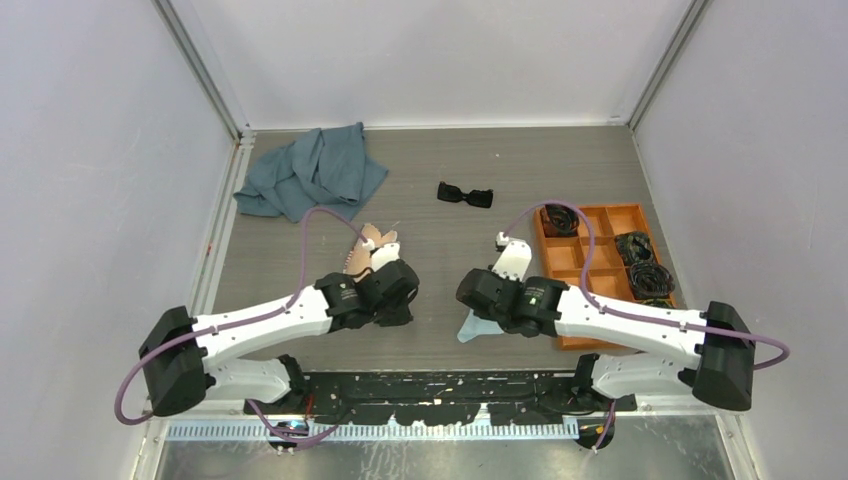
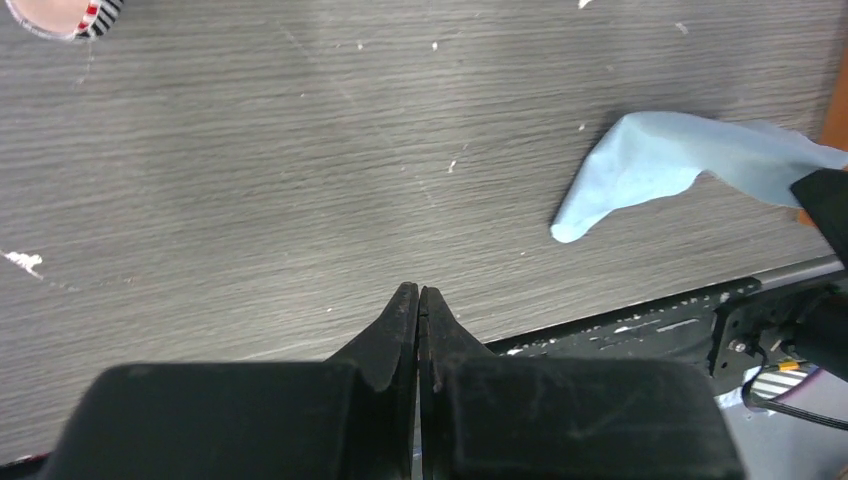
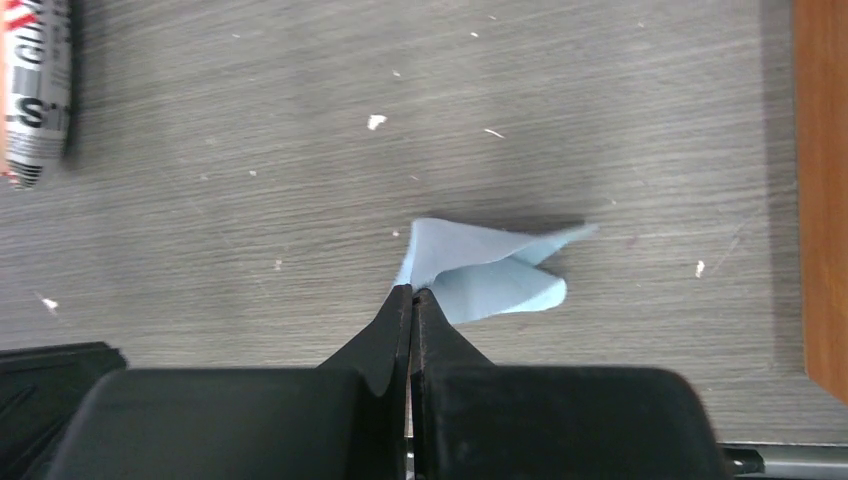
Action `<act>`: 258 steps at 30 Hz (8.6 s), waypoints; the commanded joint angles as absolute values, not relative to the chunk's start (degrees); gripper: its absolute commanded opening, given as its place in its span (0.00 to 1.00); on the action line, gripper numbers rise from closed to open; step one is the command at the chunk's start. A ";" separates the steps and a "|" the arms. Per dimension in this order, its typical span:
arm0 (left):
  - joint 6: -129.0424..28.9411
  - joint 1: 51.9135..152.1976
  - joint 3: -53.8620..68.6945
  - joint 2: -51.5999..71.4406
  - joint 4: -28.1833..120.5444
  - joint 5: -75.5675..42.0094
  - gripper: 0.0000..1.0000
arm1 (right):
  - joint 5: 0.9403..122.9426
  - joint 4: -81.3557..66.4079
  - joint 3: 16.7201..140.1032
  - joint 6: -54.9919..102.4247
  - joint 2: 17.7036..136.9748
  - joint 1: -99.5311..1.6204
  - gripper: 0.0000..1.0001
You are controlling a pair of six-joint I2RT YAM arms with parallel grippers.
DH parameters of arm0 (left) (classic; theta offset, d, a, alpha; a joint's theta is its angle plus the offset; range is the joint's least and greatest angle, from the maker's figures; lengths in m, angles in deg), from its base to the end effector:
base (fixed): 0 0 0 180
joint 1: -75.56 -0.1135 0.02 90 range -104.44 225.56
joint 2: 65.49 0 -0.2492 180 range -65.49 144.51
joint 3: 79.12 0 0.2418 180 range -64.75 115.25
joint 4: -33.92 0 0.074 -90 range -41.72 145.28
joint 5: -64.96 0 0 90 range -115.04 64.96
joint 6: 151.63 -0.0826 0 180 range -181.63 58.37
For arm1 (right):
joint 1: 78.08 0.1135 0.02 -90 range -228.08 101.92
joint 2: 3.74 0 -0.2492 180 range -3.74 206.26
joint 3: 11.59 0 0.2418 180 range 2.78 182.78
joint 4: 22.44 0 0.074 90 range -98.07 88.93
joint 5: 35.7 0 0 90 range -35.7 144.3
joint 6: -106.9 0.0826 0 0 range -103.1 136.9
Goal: Organize the sunglasses
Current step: Adjust the glasses cleaning cloth at the center of the board.
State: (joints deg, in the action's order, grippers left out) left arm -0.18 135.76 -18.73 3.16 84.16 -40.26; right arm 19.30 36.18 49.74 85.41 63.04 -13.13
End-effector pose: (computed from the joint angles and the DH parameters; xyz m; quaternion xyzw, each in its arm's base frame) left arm 0.1425 -0.2052 0.1798 -0.0464 0.9535 -0.1728 0.2424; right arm 0.1379 0.1832 0.1921 0.0963 0.9269 0.0808 0.3537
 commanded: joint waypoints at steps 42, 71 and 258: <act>-9.84 127.63 -13.29 9.35 81.69 -29.12 0.10 | 26.16 31.73 39.82 82.91 54.05 -24.07 0.39; -5.86 124.09 -12.85 10.21 88.10 -33.48 0.16 | 37.34 18.58 59.28 58.20 87.88 -31.59 0.22; -21.69 122.31 12.60 45.63 84.98 -24.37 0.00 | 57.81 21.45 60.31 42.05 90.67 -50.35 0.00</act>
